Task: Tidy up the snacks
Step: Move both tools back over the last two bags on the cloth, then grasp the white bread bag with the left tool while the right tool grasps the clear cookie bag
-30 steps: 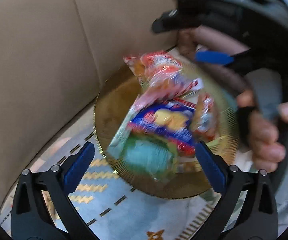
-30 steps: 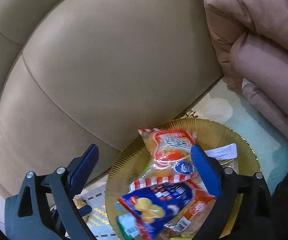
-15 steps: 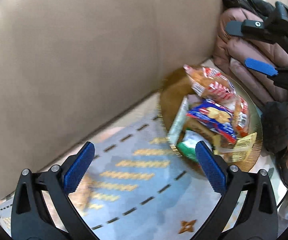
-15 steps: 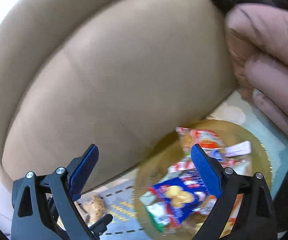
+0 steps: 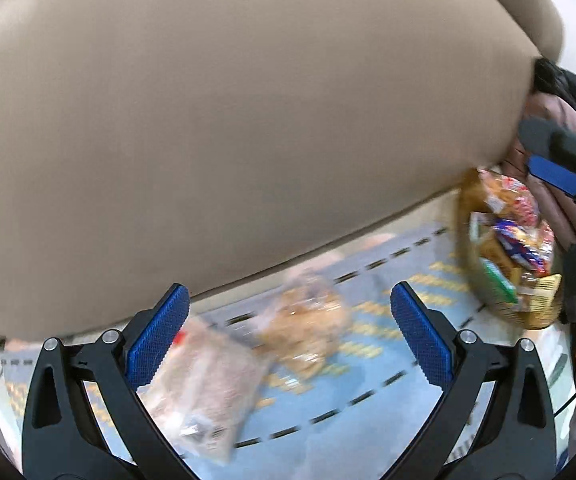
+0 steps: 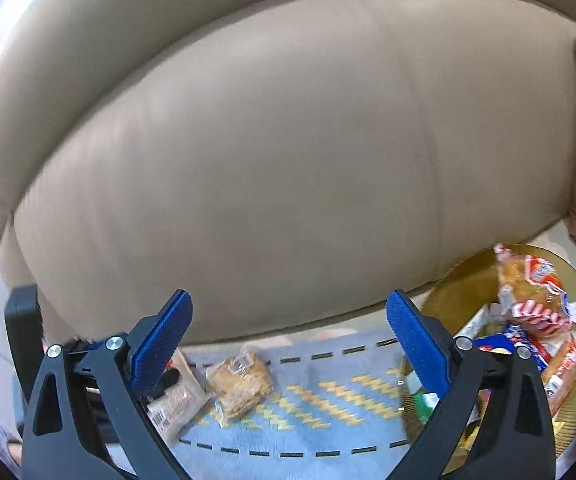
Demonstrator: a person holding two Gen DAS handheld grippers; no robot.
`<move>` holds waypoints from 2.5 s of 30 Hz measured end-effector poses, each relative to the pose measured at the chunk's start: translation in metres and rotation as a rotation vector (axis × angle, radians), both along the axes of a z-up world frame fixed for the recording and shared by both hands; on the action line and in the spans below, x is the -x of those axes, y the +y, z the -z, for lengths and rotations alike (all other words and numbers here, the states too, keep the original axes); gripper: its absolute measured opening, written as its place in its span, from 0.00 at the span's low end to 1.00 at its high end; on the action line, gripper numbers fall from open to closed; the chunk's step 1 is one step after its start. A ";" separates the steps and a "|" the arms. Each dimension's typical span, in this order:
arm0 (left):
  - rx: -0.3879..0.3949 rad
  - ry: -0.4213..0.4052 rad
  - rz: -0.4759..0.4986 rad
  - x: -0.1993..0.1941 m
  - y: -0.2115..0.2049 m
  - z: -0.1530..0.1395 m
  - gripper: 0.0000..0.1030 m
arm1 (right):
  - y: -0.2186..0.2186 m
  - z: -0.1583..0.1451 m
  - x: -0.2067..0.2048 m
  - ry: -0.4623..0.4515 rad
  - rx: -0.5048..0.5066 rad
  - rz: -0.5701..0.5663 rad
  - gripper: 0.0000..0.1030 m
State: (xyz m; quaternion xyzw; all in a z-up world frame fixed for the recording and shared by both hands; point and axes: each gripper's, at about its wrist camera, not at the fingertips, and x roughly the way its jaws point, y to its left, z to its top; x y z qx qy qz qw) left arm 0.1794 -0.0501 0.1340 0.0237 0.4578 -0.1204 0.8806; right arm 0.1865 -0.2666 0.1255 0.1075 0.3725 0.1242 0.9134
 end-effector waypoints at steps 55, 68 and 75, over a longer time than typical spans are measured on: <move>-0.015 0.046 -0.208 0.067 0.056 0.128 0.74 | 0.035 0.152 0.070 0.224 0.216 -0.285 0.68; -0.087 0.006 -0.228 0.095 0.047 0.166 0.97 | 0.053 0.185 0.073 0.122 0.329 -0.240 0.95; -0.086 -0.018 -0.234 0.101 0.041 0.176 0.97 | 0.037 0.180 0.077 0.116 0.314 -0.238 0.95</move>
